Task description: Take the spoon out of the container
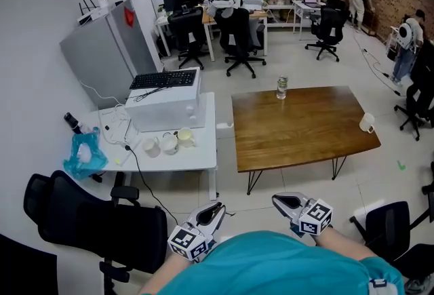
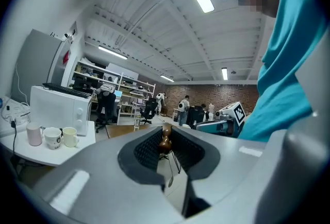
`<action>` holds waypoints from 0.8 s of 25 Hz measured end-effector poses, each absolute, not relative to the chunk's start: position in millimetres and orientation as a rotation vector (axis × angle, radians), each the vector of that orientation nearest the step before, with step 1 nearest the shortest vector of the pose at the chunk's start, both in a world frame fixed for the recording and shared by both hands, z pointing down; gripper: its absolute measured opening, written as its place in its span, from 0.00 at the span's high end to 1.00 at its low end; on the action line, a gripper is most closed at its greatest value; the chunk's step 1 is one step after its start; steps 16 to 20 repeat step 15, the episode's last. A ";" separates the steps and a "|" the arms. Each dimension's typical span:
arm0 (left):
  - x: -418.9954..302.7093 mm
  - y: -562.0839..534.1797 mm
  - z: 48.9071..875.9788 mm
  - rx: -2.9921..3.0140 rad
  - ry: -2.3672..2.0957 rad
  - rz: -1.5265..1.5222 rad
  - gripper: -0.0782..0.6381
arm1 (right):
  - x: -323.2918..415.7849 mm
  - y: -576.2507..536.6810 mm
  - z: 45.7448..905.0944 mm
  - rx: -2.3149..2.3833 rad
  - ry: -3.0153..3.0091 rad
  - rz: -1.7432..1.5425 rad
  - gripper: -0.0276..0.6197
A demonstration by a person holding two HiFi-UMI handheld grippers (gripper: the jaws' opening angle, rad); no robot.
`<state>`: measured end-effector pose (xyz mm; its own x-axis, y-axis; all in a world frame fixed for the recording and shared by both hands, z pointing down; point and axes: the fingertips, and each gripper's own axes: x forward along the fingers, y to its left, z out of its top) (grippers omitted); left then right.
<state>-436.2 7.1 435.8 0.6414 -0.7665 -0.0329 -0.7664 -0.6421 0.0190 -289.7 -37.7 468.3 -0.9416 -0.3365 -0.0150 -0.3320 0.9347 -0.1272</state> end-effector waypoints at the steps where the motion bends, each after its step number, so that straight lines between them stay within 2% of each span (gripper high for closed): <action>1: -432.6 7.4 432.8 2.851 -1.334 -0.066 0.82 | -287.1 -38.3 468.6 -0.521 3.052 -0.195 0.96; 20: -428.0 8.1 437.8 2.862 -1.345 -0.051 0.82 | -290.5 -39.9 471.9 -0.474 3.060 -0.191 0.96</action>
